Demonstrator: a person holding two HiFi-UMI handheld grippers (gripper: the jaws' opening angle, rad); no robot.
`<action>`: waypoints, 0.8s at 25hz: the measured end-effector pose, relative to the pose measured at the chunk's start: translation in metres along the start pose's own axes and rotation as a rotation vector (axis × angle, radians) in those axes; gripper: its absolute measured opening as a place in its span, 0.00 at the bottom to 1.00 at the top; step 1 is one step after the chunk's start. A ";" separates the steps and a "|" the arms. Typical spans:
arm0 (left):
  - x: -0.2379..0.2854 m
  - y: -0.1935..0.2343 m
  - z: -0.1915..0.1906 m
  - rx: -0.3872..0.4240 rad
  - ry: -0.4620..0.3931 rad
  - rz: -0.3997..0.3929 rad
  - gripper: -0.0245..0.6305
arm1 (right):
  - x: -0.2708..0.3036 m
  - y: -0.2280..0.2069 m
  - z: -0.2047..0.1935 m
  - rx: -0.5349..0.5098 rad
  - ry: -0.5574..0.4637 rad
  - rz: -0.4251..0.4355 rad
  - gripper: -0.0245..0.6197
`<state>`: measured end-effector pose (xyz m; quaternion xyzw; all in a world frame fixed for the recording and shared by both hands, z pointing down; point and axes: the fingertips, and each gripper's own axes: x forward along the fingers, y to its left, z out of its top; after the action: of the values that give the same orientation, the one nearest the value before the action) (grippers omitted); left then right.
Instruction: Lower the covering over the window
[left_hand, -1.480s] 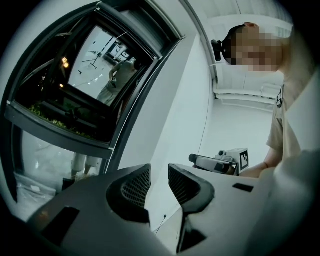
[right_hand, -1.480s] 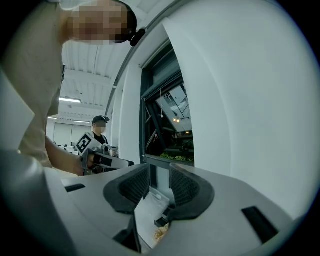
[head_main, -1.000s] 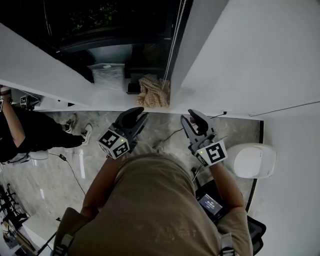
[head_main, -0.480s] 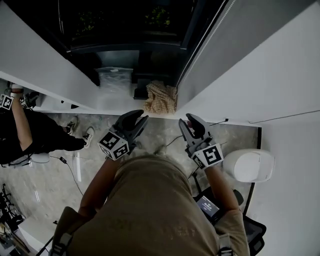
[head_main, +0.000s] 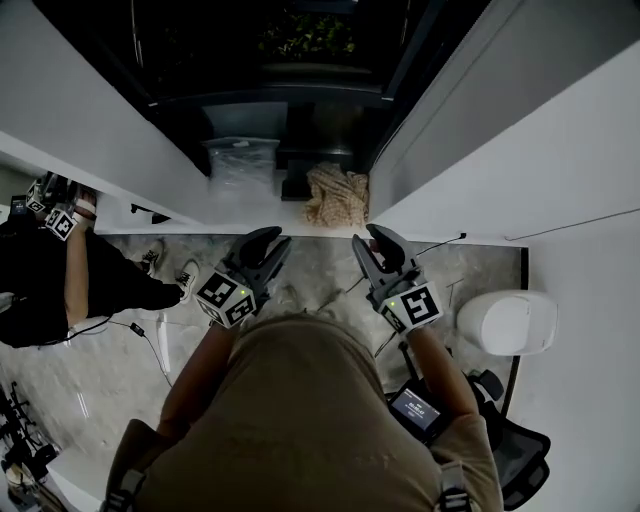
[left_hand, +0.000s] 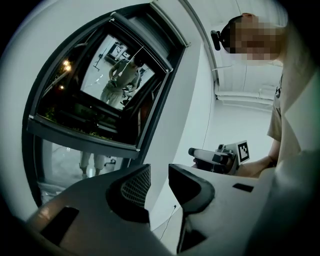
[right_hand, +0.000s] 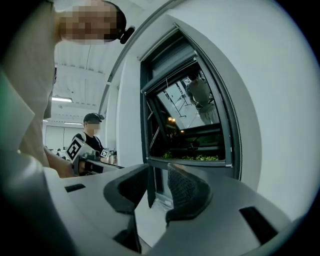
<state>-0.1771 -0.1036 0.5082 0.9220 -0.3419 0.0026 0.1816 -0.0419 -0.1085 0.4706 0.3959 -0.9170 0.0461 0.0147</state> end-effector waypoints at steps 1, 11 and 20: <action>-0.006 0.003 -0.001 0.000 0.001 -0.003 0.20 | 0.003 0.005 0.000 -0.003 0.000 -0.003 0.22; -0.040 0.039 -0.023 -0.028 0.043 -0.037 0.20 | 0.023 0.036 -0.009 -0.002 0.009 -0.088 0.22; -0.030 0.032 -0.032 -0.017 0.070 -0.115 0.20 | 0.015 0.037 -0.010 0.012 -0.005 -0.151 0.22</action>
<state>-0.2163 -0.0962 0.5446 0.9379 -0.2819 0.0217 0.2012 -0.0792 -0.0926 0.4784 0.4642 -0.8842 0.0494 0.0137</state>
